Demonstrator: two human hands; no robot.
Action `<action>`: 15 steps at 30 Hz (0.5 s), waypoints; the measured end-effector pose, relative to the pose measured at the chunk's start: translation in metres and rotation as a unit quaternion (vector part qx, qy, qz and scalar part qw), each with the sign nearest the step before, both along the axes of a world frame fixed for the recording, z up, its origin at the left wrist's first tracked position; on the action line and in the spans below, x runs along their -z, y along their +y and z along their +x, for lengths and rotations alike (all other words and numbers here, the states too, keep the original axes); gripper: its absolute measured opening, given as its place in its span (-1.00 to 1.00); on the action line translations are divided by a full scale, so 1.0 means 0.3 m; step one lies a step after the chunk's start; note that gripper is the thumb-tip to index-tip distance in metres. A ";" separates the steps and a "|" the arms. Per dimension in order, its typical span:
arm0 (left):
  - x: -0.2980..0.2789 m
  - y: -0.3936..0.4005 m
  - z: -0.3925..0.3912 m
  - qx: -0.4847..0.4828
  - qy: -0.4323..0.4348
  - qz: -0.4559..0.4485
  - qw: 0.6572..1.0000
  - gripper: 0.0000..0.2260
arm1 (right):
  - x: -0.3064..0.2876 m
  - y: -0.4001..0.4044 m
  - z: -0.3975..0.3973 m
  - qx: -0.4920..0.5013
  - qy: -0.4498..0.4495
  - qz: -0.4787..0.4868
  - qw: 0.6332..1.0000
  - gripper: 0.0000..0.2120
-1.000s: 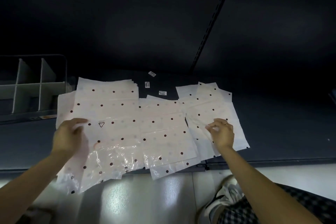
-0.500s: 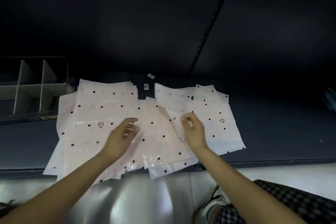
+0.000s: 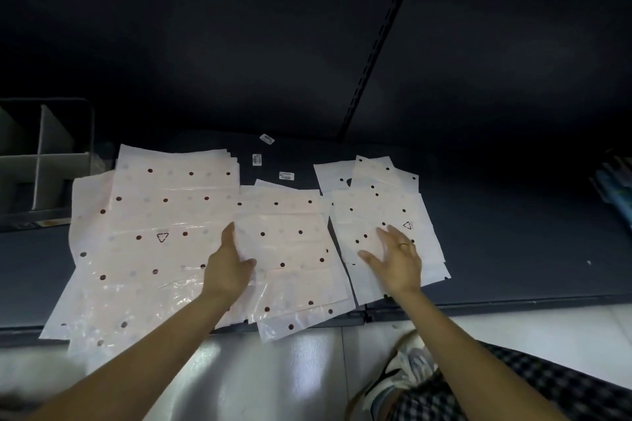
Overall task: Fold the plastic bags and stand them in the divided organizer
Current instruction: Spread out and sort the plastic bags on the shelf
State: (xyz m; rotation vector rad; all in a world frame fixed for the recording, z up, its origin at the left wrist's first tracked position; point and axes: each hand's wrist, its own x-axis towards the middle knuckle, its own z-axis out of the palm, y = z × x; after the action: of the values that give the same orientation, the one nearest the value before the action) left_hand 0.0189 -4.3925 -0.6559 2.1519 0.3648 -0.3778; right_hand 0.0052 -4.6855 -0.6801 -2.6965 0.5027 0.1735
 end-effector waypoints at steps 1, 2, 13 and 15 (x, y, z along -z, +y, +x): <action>0.007 0.001 -0.002 0.011 -0.007 0.006 1.000 -0.30 | 0.016 -0.016 -0.003 0.013 -0.034 0.014 0.999 -0.51; 0.013 -0.001 -0.003 0.021 -0.012 0.013 1.000 -0.28 | 0.024 -0.022 0.000 0.034 -0.078 0.035 0.996 -0.63; -0.007 -0.049 -0.012 0.010 -0.176 0.070 0.982 -0.38 | -0.108 0.015 0.038 0.120 -0.195 0.309 0.923 -0.68; -0.034 -0.062 -0.006 0.027 -0.168 -0.027 0.985 -0.52 | -0.142 0.067 0.048 0.069 -0.195 0.341 0.917 -0.70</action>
State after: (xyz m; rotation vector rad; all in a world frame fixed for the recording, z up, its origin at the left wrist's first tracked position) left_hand 0.0172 -4.4112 -0.6457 2.1274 0.1043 -0.0497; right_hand 0.0196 -4.6653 -0.6374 -1.9321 0.4067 -0.1977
